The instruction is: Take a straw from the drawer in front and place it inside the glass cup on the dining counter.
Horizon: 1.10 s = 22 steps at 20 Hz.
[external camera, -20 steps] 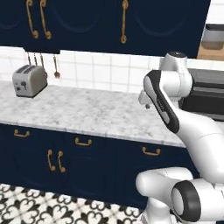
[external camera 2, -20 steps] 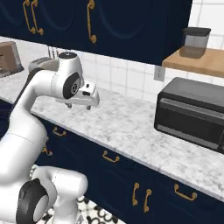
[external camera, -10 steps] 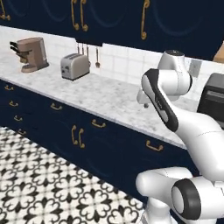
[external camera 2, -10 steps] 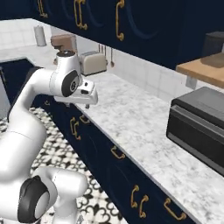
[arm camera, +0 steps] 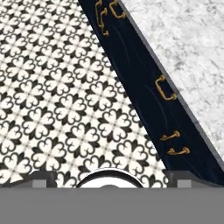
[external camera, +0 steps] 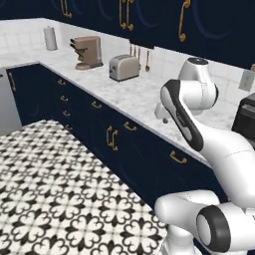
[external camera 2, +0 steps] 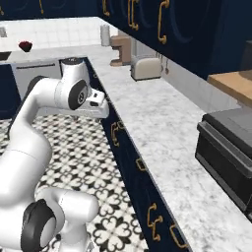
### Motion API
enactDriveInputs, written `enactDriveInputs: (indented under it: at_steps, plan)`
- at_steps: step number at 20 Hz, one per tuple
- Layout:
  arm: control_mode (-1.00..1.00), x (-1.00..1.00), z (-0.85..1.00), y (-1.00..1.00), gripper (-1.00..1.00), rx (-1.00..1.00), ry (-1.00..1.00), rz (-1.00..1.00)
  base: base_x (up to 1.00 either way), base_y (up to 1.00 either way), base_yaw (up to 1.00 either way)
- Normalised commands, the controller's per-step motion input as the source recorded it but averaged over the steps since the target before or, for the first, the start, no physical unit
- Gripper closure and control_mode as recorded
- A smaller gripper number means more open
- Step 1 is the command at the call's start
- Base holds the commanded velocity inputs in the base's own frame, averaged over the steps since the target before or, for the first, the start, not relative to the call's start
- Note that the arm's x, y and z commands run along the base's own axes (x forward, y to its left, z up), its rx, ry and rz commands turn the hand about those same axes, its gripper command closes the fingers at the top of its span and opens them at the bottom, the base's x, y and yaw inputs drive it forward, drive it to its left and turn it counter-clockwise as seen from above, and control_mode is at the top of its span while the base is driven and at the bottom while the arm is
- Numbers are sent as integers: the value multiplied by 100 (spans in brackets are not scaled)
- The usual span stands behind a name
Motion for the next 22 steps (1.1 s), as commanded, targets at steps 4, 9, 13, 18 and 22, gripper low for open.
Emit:
enactDriveInputs:
  at_steps: [4,9,13,18,22]
  plan:
    - [100,0,0,0,-100,0,0,0,-1,-80,35]
    - [100,0,0,0,-100,0,0,0,-5,-79,30]
    - [-100,-8,-1,-17,-100,0,0,7,-27,-63,22]
    - [-100,-17,-16,22,-100,-9,-3,9,0,0,0]
    - [-100,-1,-47,99,-100,-36,-4,-1,0,0,0]
